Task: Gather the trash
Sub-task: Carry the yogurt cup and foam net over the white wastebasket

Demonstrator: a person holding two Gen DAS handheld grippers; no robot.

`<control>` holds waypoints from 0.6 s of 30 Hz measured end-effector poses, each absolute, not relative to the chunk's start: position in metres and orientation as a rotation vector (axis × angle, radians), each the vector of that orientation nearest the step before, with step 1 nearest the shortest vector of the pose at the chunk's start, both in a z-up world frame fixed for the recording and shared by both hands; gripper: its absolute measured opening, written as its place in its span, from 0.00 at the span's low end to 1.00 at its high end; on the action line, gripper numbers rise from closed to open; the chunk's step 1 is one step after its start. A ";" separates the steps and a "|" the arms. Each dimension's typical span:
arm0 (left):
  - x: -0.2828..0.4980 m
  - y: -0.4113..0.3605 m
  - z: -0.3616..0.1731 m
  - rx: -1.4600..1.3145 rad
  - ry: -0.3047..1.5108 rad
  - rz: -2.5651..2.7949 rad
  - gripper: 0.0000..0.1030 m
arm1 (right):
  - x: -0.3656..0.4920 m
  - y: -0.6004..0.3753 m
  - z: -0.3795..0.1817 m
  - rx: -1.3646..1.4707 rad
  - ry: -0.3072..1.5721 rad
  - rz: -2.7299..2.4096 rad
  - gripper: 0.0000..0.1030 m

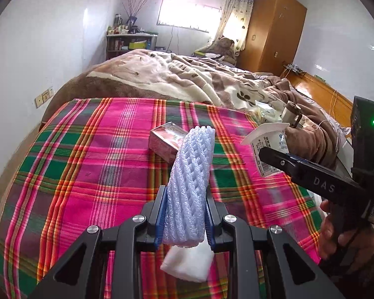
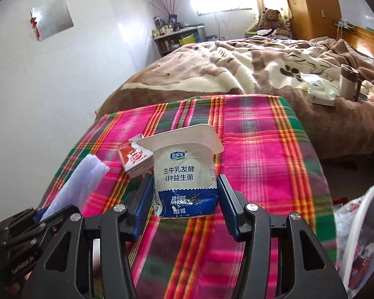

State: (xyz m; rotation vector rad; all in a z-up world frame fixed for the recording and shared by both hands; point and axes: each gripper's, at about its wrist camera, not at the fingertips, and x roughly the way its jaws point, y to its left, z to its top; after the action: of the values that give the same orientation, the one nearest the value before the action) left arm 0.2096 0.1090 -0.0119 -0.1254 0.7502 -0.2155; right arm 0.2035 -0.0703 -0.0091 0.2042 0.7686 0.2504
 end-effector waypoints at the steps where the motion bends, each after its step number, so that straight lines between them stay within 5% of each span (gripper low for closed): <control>1: 0.207 0.106 -0.009 -0.123 0.744 -0.218 0.26 | 0.200 -0.073 -0.007 0.208 0.761 0.252 0.51; 18: 0.150 0.044 0.033 -0.045 0.619 -0.245 0.26 | 0.129 -0.139 0.025 0.240 0.624 0.179 0.51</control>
State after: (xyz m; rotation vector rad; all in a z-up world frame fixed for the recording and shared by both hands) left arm 0.1504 0.0445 0.0334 -0.0450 0.6194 -0.2455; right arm 0.1290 -0.1386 0.0254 0.2400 0.6237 0.1788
